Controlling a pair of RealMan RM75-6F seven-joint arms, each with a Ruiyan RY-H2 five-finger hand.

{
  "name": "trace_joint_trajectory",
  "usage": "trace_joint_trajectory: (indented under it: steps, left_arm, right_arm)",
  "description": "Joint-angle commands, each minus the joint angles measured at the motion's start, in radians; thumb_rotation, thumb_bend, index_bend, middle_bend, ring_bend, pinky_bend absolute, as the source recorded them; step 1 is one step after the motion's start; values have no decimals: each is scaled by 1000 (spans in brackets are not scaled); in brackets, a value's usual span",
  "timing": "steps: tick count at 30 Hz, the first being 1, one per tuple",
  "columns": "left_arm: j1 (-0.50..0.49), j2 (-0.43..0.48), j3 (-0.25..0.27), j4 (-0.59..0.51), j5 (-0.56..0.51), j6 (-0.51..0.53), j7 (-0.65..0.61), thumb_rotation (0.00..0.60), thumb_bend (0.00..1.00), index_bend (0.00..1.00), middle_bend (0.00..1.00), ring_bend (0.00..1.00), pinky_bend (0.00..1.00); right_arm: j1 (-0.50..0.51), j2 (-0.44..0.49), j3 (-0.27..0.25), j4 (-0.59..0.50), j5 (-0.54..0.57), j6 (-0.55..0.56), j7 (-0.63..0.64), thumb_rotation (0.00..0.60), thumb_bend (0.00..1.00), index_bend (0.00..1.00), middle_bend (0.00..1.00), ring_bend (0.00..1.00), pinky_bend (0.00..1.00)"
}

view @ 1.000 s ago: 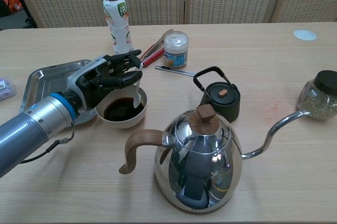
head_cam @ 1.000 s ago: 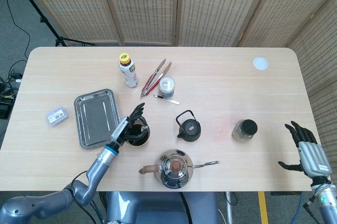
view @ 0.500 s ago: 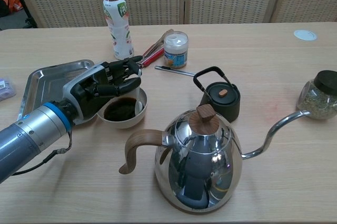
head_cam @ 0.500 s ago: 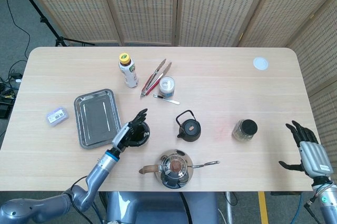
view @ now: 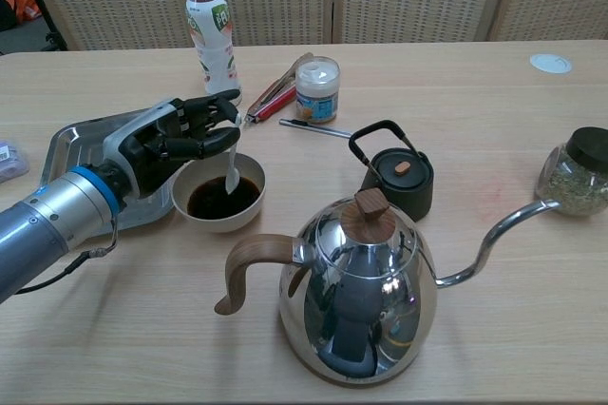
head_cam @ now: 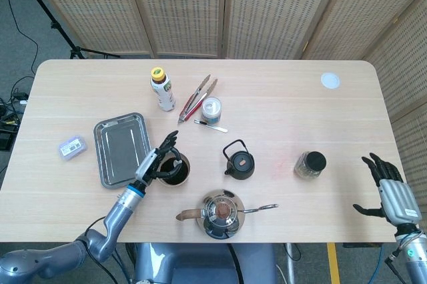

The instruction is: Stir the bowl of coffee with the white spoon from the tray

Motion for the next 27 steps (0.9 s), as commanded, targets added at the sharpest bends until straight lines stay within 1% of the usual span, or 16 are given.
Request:
trace_joint_trajectory:
  steps: [1, 4, 12, 15, 18, 27]
  left_arm:
    - [-15, -10, -13, 7, -7, -16, 3, 600, 480, 733, 0, 0, 0]
    - [-31, -18, -22, -3, -7, -26, -8, 600, 480, 733, 0, 0, 0]
    - [-34, -33, -10, -20, 1, -28, 5, 600, 481, 733, 0, 0, 0]
    - [-7, -21, 14, -42, 11, 0, -18, 600, 482, 733, 0, 0, 0]
    - [12, -7, 26, -51, 19, 24, -41, 600, 482, 733, 0, 0, 0]
    - [28, 10, 23, -34, 15, 46, -15, 600, 482, 733, 0, 0, 0]
  right_arm:
    - [0, 0, 0, 1, 0, 0, 1, 600, 0, 0, 0, 0, 0]
    - [0, 0, 1, 2, 2, -2, 2, 600, 0, 0, 0, 0, 0]
    - [1, -1, -3, 2, -1, -6, 2, 600, 0, 0, 0, 0, 0]
    - [0, -1, -2, 0, -3, -1, 0, 600, 0, 0, 0, 0, 0]
    - [1, -2, -4, -2, -5, -2, -1, 600, 0, 0, 0, 0, 0]
    - [0, -1, -5, -5, -9, 1, -1, 600, 0, 0, 0, 0, 0]
